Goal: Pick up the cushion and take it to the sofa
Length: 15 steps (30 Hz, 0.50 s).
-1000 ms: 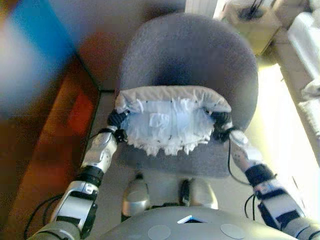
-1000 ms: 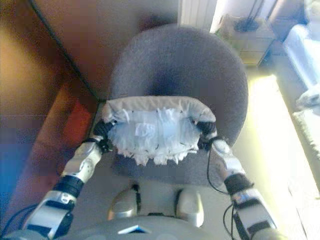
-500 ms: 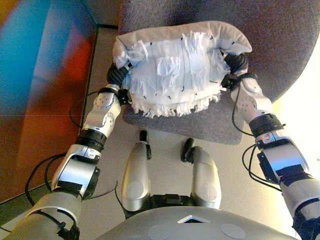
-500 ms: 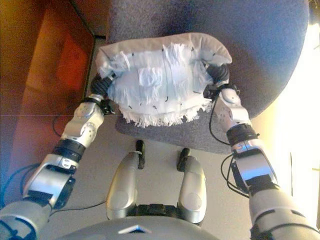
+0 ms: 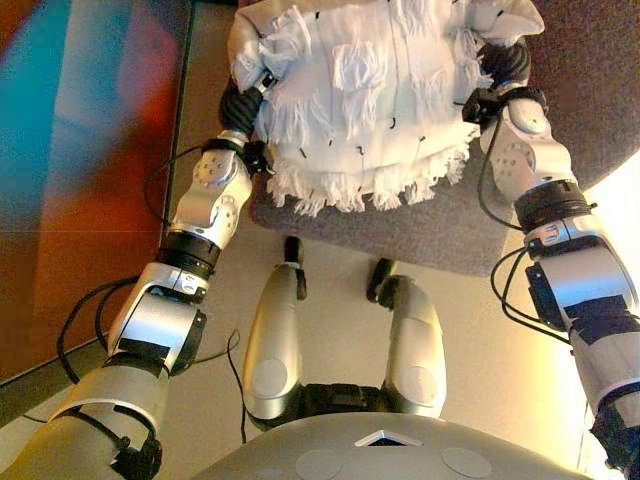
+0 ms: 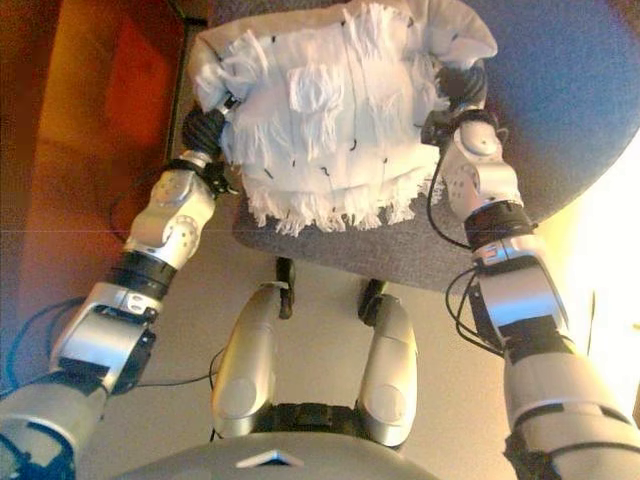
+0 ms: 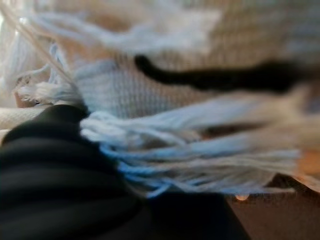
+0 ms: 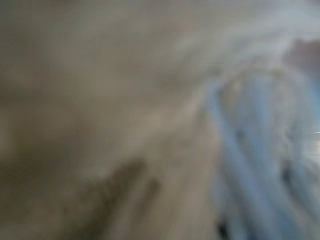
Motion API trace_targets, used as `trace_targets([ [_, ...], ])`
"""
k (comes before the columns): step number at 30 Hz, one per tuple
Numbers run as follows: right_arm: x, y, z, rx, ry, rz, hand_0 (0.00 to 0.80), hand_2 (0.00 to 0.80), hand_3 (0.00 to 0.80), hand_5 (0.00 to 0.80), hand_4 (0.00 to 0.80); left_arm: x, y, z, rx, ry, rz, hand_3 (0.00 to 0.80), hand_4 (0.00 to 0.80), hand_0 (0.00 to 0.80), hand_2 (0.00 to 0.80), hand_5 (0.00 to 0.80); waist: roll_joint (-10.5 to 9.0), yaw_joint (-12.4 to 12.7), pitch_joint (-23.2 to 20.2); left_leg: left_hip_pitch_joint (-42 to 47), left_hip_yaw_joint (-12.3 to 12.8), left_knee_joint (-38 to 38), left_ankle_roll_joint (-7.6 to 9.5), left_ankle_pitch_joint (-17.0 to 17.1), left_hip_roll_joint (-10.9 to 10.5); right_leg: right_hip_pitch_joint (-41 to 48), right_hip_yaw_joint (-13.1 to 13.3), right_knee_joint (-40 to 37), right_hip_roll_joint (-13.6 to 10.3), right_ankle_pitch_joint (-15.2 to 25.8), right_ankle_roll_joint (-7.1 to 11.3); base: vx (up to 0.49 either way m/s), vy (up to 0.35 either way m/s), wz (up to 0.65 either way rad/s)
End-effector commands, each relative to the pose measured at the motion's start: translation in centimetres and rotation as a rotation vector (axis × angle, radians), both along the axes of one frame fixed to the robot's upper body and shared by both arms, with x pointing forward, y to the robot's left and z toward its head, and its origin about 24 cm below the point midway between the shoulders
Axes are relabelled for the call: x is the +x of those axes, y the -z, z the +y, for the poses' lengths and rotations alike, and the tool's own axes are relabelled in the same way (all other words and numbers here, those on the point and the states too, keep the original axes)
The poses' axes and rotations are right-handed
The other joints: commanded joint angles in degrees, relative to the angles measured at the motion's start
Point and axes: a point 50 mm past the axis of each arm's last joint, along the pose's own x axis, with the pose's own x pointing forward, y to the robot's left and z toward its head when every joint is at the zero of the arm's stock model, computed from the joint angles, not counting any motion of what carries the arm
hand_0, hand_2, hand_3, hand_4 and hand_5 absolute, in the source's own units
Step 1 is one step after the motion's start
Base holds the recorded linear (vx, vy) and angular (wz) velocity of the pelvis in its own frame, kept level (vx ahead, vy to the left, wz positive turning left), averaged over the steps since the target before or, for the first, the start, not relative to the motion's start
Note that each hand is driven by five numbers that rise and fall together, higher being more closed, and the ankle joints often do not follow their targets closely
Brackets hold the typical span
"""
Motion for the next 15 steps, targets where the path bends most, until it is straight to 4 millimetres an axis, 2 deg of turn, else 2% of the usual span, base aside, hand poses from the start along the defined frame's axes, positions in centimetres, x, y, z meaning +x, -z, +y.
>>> trace_targets([
  [1, 0.0, -6.1, 1.0, -0.053, -0.015, -0.21, 0.8, 0.8, 0.8, 0.8, 0.8, -1.4, -4.4, -6.4, -0.043, 0.244, -0.163, 0.8, 0.8, 0.8, 0.8, 0.8, 0.07, 0.07, -0.27, 0.8, -2.23, 0.84, -3.54, -4.0, 0.76, 2.18, 3.62, -5.79, -3.83, 5.41, 6.9, 0.0, 0.0, 0.0],
  [4, -0.5, -6.9, 0.6, -0.064, -0.033, -0.249, 0.8, 0.8, 0.8, 0.8, 0.8, -1.6, -5.1, -7.1, -0.042, 0.255, -0.188, 0.8, 0.8, 0.8, 0.8, 0.8, -0.32, -0.8, -0.21, -0.36, -1.61, 3.67, -3.34, -5.73, 1.04, 1.11, 4.17, -3.8, -3.65, 4.81, 6.48, 0.0, 0.0, 0.0],
  [6, -0.6, -6.7, 0.3, -0.054, -0.05, -0.246, 0.8, 0.8, 0.8, 0.8, 0.8, -1.6, -5.1, -7.2, -0.036, 0.236, -0.186, 0.8, 0.8, 0.8, 0.8, 0.8, -0.7, -1.25, -0.24, -0.95, -1.34, 6.42, -3.03, -7.54, 1.31, 0.25, 4.69, -1.42, -3.51, 3.92, 6.21, 0.05, 0.001, -0.01],
  [7, -0.7, -6.4, 0.1, -0.057, -0.056, -0.239, 0.8, 0.8, 0.8, 0.8, 0.8, -1.5, -5.1, -7.2, -0.042, 0.222, -0.175, 0.8, 0.8, 0.8, 0.8, 0.8, -0.81, -1.4, -0.39, -0.51, -1.56, 8.14, -3.19, -10.01, 1.56, 0.35, 5.09, 0.43, -3.38, 2.09, 6.59, 0.113, 0.003, -0.06],
  [8, -0.7, -6.4, 0.0, -0.064, -0.059, -0.235, 0.8, 0.8, 0.8, 0.8, 0.8, -1.4, -5.0, -7.2, -0.051, 0.217, -0.167, 0.8, 0.8, 0.8, 0.8, 0.8, -0.91, -1.56, -0.44, -0.73, -1.51, 9.33, -3.03, -10.76, 1.73, -0.11, 5.27, 1.62, -3.48, 1.63, 6.52, 0.116, 0.004, -0.11],
  [11, -1.1, -6.3, -0.7, -0.097, -0.055, -0.237, 0.8, 0.8, 0.8, 0.8, 0.8, -1.5, -4.9, -6.9, -0.07, 0.232, -0.153, 0.8, 0.8, 0.8, 0.8, 0.8, -0.73, -2.03, -0.4, -1.12, -1.18, 11.14, -2.71, -12.04, 2.15, -1.14, 5.71, 3.64, -3.84, 0.78, 6.36, 0.026, 0.035, -0.15],
  [15, -1.4, -6.6, -2.0, -0.122, -0.021, -0.248, 0.8, 0.8, 0.8, 0.8, 0.8, -1.8, -4.6, -7.4, -0.111, 0.266, -0.139, 0.8, 0.8, 0.8, 0.8, 0.8, -0.43, -2.55, 0.07, -0.58, -0.87, 10.18, -2.64, -11.77, 2.49, -1.58, 6.22, 4.2, -3.67, 0.53, 6.55, 0.003, 0.021, -0.03],
])
